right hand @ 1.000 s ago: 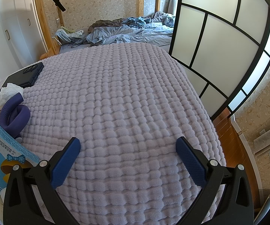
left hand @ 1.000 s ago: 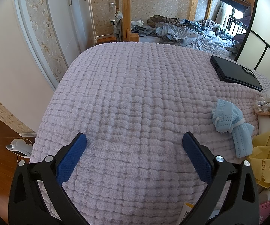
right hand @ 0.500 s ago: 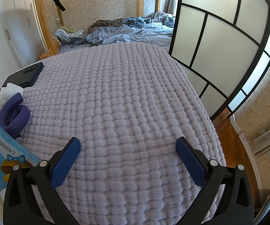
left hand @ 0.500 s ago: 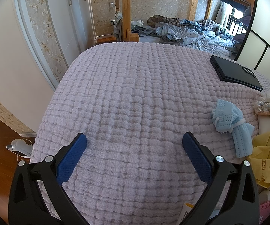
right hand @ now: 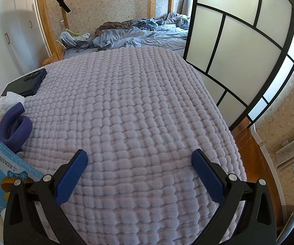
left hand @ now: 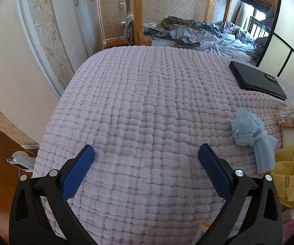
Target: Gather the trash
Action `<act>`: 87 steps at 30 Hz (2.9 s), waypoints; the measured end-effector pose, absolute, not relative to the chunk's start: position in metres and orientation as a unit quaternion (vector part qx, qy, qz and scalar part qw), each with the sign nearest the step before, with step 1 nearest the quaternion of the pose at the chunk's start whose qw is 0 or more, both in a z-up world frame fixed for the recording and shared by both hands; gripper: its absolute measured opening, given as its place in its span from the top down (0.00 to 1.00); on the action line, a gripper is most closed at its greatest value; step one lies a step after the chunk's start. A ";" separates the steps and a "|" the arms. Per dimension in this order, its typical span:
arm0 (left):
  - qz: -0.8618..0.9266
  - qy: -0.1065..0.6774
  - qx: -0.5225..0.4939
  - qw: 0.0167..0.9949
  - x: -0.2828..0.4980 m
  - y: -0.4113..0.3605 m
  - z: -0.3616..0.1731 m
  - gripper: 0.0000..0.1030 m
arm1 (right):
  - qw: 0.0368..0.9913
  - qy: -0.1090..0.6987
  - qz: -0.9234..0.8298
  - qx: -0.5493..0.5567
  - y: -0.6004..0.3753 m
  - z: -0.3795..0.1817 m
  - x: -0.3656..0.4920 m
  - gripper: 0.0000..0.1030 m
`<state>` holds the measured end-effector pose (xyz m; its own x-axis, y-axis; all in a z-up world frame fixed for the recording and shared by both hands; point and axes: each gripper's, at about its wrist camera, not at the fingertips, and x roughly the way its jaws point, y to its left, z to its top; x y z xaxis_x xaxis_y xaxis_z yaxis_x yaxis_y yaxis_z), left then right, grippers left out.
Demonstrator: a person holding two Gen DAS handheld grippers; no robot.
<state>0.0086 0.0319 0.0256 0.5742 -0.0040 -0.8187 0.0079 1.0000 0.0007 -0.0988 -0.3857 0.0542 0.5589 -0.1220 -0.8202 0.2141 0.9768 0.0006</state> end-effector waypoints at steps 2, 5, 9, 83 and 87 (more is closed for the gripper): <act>-0.003 0.461 0.002 0.887 0.010 0.035 0.028 0.01 | 0.881 0.460 -0.095 0.051 -0.387 0.055 -0.100 0.03; 0.001 0.460 -0.002 0.888 0.012 0.039 0.031 0.01 | 0.883 0.458 -0.090 0.054 -0.390 0.059 -0.105 0.04; 0.000 0.429 -0.043 0.902 -0.002 0.057 0.063 0.01 | 0.900 0.423 -0.087 0.054 -0.392 0.094 -0.126 0.04; -0.276 0.475 -0.020 0.835 -0.236 -0.027 0.105 0.24 | 0.883 0.453 0.123 0.015 -0.246 0.133 -0.339 0.30; -0.285 0.483 -0.019 0.828 -0.245 -0.028 0.102 0.24 | 0.875 0.465 0.133 0.018 -0.243 0.127 -0.346 0.30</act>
<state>-0.2455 -0.0285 0.1024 0.3719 -0.4901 -0.7884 0.4540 0.8368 -0.3060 -0.3460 -0.2430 0.1269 0.5319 0.2500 -0.8090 -0.2161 0.9639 0.1558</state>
